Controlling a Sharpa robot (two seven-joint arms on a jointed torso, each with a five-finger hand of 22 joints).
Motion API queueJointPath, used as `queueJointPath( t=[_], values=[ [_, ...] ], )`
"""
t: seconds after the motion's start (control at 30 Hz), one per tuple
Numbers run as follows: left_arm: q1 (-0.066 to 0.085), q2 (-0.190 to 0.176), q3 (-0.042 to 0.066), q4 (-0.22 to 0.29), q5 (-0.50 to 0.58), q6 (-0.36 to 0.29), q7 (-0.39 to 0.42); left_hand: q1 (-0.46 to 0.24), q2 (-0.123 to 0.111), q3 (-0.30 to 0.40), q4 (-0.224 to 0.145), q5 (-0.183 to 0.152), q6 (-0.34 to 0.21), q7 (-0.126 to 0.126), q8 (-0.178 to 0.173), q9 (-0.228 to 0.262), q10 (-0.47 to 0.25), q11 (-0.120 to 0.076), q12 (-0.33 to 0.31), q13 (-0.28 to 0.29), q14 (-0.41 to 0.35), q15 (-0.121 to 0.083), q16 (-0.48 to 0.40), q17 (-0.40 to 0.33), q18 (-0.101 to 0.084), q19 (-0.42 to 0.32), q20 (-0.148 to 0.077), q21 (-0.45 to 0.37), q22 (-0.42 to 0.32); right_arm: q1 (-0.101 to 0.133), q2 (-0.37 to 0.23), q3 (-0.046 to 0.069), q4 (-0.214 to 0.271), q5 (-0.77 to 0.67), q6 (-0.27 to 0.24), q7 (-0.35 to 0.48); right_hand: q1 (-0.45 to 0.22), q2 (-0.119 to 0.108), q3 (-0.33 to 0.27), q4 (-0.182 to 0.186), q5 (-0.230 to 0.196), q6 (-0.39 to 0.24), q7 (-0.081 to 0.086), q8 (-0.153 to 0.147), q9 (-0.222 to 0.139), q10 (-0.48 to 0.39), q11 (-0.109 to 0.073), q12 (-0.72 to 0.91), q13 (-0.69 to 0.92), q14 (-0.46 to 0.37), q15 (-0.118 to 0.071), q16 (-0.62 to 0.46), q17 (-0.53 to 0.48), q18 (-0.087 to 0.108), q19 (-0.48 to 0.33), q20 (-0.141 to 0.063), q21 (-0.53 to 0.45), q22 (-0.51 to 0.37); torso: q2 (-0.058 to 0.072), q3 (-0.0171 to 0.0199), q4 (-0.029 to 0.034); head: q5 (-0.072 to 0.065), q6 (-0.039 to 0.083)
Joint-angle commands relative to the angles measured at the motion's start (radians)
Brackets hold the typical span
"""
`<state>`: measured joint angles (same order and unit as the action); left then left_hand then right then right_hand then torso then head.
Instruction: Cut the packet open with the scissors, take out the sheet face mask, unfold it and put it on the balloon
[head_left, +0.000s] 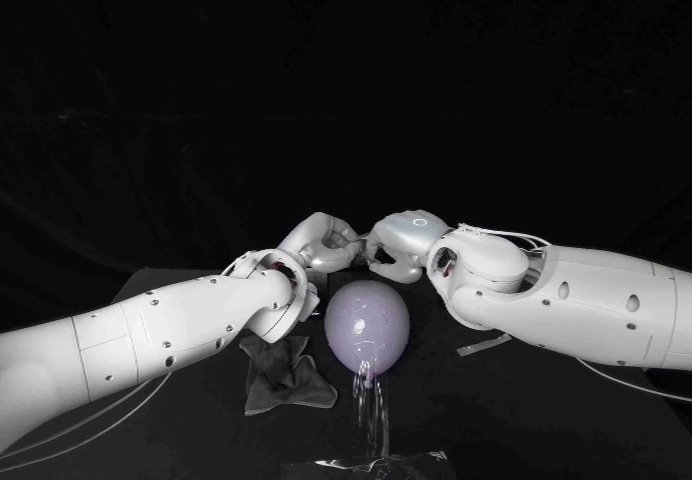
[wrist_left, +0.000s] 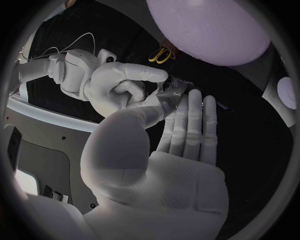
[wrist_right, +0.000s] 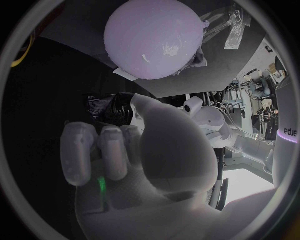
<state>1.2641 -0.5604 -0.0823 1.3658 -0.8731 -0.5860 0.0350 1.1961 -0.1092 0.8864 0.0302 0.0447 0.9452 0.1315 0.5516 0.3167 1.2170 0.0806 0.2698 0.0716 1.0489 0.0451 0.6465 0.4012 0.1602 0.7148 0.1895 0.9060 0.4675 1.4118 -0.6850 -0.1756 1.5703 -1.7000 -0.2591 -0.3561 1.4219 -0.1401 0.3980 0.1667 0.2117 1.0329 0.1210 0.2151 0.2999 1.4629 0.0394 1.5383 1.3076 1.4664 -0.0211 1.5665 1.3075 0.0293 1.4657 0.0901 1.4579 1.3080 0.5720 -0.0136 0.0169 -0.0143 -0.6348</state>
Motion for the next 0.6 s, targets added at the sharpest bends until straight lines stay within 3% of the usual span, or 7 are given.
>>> queueJointPath(
  t=[0.03, 0.1, 0.17, 0.33, 0.53, 0.6],
  values=[
    [0.004, -0.001, 0.004, 0.005, 0.001, -0.016, 0.042, 0.006, 0.013, -0.001, 0.007, 0.003, 0.007, 0.002, 0.011, 0.046, 0.004, 0.0, 0.001, 0.001, 0.002, -0.006, -0.002, 0.001, 0.018, -0.007, -0.001, 0.005, 0.001, -0.003, -0.01, -0.003, -0.002, -0.016, 0.078, -0.021, -0.004, 0.012, 0.026, -0.002, 0.003, 0.0, 0.004, -0.01, -0.002, 0.093, 0.003, -0.001, 0.24, 0.104, 0.004, 0.004, 0.263, 0.0, 0.03, -0.001, 0.003, 0.216, 0.0, 0.0001, 0.0001, -0.001, -0.001],
    [0.004, -0.001, 0.004, 0.004, -0.004, -0.015, 0.043, 0.006, 0.013, -0.001, 0.007, 0.003, 0.007, 0.002, 0.011, 0.046, 0.004, 0.0, 0.001, 0.001, 0.002, -0.006, -0.002, 0.001, 0.018, -0.007, -0.001, 0.005, 0.001, -0.003, -0.016, -0.003, 0.002, -0.015, 0.071, -0.023, -0.016, 0.005, 0.034, 0.002, -0.013, -0.007, 0.007, -0.018, -0.005, 0.092, 0.006, -0.002, 0.239, 0.104, 0.006, 0.004, 0.263, -0.001, 0.03, 0.001, 0.003, 0.217, 0.0, 0.0001, 0.0, -0.001, -0.001],
    [0.004, -0.002, 0.004, 0.003, -0.007, -0.014, 0.044, 0.006, 0.013, -0.001, 0.007, 0.003, 0.007, 0.002, 0.011, 0.046, 0.004, 0.0, 0.001, 0.001, 0.002, -0.006, -0.002, 0.001, 0.018, -0.007, -0.001, 0.005, 0.001, -0.003, -0.021, -0.003, 0.007, -0.015, 0.06, -0.026, -0.04, -0.02, 0.032, 0.01, -0.051, -0.014, 0.011, -0.028, -0.009, 0.092, 0.01, -0.002, 0.239, 0.104, 0.009, 0.004, 0.263, -0.001, 0.031, 0.004, 0.004, 0.217, 0.0, 0.0001, -0.0001, -0.002, -0.001],
    [0.004, -0.003, 0.004, 0.0, -0.014, -0.013, 0.044, 0.006, 0.013, -0.001, 0.007, 0.003, 0.007, 0.002, 0.011, 0.047, 0.003, 0.0, 0.001, 0.001, 0.001, -0.006, -0.003, 0.001, 0.018, -0.007, -0.001, 0.005, 0.002, -0.003, -0.036, -0.003, 0.021, -0.019, 0.039, -0.032, -0.067, -0.056, 0.026, 0.022, -0.073, -0.04, 0.021, -0.051, -0.02, 0.089, 0.019, -0.009, 0.235, 0.104, 0.015, 0.004, 0.263, 0.0, 0.03, 0.009, 0.001, 0.217, 0.0, 0.0002, -0.0001, -0.003, -0.001],
    [0.005, -0.004, 0.004, -0.004, -0.016, -0.012, 0.044, 0.006, 0.013, -0.001, 0.007, 0.003, 0.007, 0.002, 0.011, 0.047, 0.003, 0.0, 0.001, 0.001, 0.001, -0.006, -0.003, 0.001, 0.018, -0.007, -0.001, 0.005, 0.002, -0.001, -0.057, -0.003, 0.046, -0.021, 0.013, -0.028, -0.06, -0.053, 0.042, 0.02, -0.058, -0.022, 0.02, -0.048, -0.019, 0.092, 0.019, -0.002, 0.239, 0.104, 0.016, 0.004, 0.263, -0.002, 0.035, 0.012, 0.008, 0.22, 0.0, 0.0, -0.0005, -0.004, 0.0],
    [0.005, -0.004, 0.004, -0.006, -0.017, -0.011, 0.044, 0.006, 0.013, -0.001, 0.007, 0.003, 0.007, 0.002, 0.011, 0.047, 0.003, 0.0, 0.001, 0.001, 0.001, -0.006, -0.003, 0.001, 0.018, -0.007, -0.001, 0.005, 0.002, -0.001, -0.066, -0.003, 0.056, -0.021, 0.007, -0.024, -0.046, -0.043, 0.059, 0.012, -0.049, 0.004, 0.011, -0.036, -0.015, 0.094, 0.012, 0.002, 0.242, 0.104, 0.013, 0.004, 0.263, -0.003, 0.037, 0.012, 0.011, 0.222, 0.0, -0.0001, -0.0003, -0.005, -0.001]
  ],
)
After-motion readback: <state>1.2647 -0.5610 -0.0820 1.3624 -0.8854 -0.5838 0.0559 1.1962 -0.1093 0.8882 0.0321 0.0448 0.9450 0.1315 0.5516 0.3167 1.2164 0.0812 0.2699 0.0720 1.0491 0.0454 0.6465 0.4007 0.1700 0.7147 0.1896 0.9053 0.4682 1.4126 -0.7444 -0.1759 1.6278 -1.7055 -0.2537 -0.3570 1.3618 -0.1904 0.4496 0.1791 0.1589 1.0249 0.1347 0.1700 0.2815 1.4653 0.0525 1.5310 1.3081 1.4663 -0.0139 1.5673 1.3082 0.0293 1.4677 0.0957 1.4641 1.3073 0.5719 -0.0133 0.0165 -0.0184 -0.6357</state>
